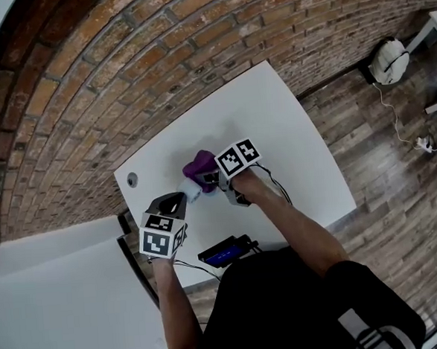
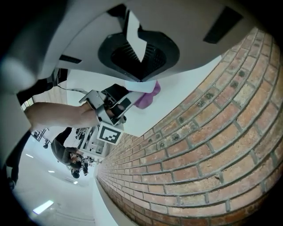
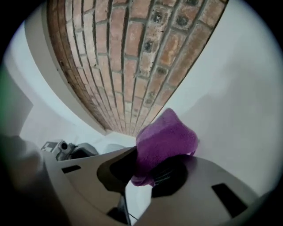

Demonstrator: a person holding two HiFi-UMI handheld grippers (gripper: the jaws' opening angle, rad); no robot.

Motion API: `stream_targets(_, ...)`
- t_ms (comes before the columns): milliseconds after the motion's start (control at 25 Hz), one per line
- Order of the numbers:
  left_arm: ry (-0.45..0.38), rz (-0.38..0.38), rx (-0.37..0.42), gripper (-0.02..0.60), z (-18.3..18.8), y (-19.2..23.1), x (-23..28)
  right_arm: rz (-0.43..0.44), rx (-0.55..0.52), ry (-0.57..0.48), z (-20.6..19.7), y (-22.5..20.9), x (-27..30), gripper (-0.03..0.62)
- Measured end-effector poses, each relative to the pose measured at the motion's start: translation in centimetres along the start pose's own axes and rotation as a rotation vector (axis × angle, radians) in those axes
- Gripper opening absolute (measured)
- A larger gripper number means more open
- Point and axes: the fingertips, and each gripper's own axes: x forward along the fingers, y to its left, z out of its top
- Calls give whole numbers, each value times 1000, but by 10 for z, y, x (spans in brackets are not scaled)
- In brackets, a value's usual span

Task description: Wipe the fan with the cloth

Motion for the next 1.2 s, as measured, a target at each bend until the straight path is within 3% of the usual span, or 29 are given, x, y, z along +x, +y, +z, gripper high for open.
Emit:
stream_targets(80, 3, -2, 5, 0, 1, -1, 1, -135, -41, 56, -11, -28, 7, 77)
stream_targets(200, -1, 0, 3, 0, 1, -1, 1, -356, -190, 221, -28, -68, 4, 77)
stream_targets(280, -8, -3, -4, 0, 0, -1, 0, -490, -342, 315, -25, -76, -10, 77)
stream_targets(360, -13, -5, -5, 0, 1, -1, 1, -604, -501, 308, -1, -72, -23, 77)
stream_targets(440, -14, -3, -2, 0, 1, 0, 1, -532, -489, 211, 21, -53, -16, 77)
stream_targets(520, -16, -1, -5, 0, 0, 0, 1, -379, -361, 146, 20, -36, 2, 77)
stream_targets(600, -19, -1, -13, 0, -1, 0, 1, -285, -228, 139, 4, -37, 19, 77)
stream_targets(720, -22, -4, -14, 0, 1, -1, 2, -316, -144, 160, -17, -64, 18, 77)
stream_targets(880, -22, -4, -12, 0, 1, 0, 2, -411, -225, 224, -12, -78, 0, 77)
stream_targets(1040, -30, 0, -19, 0, 1, 1, 1, -330, -173, 136, 5, -70, 10, 77)
stream_targets(1200, -35, -2, -30, 0, 1, -1, 2, -293, -71, 106, -20, -75, 10, 77)
